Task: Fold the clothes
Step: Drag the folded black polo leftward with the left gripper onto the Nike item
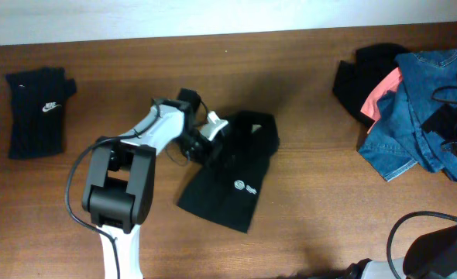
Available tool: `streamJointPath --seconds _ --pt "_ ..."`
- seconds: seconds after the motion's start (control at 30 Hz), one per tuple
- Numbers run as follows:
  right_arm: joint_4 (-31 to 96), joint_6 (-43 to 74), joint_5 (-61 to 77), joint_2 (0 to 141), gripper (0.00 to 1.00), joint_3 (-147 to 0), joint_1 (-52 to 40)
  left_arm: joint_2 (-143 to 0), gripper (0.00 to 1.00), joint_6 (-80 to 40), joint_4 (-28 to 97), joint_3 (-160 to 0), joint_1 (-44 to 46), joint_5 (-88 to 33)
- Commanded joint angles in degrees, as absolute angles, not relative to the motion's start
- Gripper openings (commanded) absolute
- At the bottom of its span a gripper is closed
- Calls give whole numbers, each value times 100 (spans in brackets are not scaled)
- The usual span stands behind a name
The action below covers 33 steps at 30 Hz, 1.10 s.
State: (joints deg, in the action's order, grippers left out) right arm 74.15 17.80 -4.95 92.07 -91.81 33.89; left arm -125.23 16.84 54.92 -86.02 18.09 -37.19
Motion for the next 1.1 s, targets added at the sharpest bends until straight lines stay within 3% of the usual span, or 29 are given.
streamJointPath --seconds 0.0,0.63,1.07 --pt "7413 1806 -565 9227 99 -9194 3415 -12589 1 1584 5658 -9100 1557 -3063" --pt "7413 1806 -565 9227 99 -9194 3415 -12589 0 1586 6069 -9961 950 128" --pt "7413 1806 -567 9227 99 -9194 3415 -12586 0 1914 6615 -10910 -49 436"
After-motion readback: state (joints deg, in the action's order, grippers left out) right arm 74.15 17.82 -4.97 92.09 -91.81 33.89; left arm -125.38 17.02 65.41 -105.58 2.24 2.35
